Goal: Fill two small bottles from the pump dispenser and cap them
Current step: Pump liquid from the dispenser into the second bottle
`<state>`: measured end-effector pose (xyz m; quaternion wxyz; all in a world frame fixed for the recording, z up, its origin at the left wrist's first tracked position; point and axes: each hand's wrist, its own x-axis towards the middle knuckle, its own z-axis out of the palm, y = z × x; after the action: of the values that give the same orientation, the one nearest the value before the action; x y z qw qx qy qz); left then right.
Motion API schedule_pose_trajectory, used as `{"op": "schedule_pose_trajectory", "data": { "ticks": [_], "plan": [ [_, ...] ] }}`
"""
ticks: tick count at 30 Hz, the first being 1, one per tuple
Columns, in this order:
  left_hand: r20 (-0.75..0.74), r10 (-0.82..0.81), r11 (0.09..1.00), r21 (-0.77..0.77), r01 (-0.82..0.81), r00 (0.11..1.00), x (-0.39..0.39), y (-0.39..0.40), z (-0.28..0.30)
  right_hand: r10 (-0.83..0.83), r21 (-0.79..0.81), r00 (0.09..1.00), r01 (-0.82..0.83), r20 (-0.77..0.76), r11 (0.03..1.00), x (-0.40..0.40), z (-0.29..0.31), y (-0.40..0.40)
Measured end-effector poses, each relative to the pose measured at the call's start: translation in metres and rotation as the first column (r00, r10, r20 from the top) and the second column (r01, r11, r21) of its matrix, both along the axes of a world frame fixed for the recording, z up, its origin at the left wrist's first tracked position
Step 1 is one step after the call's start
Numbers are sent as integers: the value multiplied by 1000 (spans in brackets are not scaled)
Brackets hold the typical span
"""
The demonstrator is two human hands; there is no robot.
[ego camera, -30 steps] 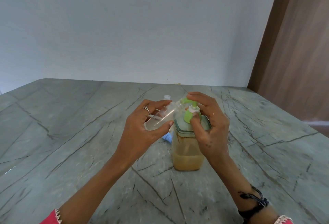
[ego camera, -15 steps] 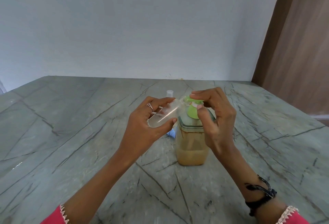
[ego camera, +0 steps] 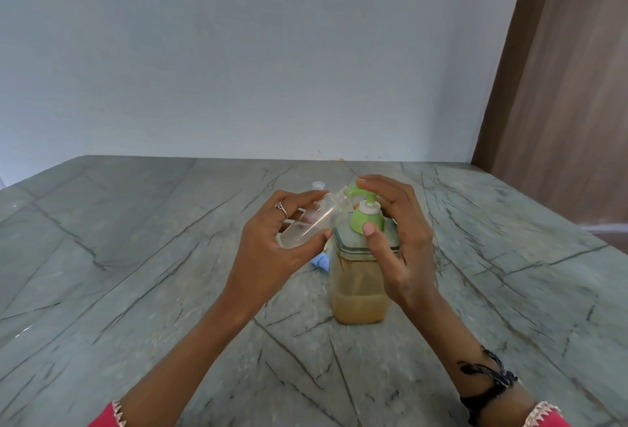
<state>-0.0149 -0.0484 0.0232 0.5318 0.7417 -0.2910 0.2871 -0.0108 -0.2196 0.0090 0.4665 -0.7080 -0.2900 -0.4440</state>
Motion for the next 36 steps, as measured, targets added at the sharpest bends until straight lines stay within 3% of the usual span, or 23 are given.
{"op": "schedule_pose_trajectory", "data": {
  "ticks": [11,24,36],
  "plan": [
    [-8,2,1000,9,-1,1000,-2,1,-1,-83,84,997,82,3,993,3,14,6],
    [12,9,1000,-6,-9,1000,0,0,-2,8,-1,1000,-8,-28,1000,-2,1,0],
    [-40,20,1000,-4,-20,999,-1,0,-4,-107,40,994,107,1,993,3,12,4]
  ]
}}
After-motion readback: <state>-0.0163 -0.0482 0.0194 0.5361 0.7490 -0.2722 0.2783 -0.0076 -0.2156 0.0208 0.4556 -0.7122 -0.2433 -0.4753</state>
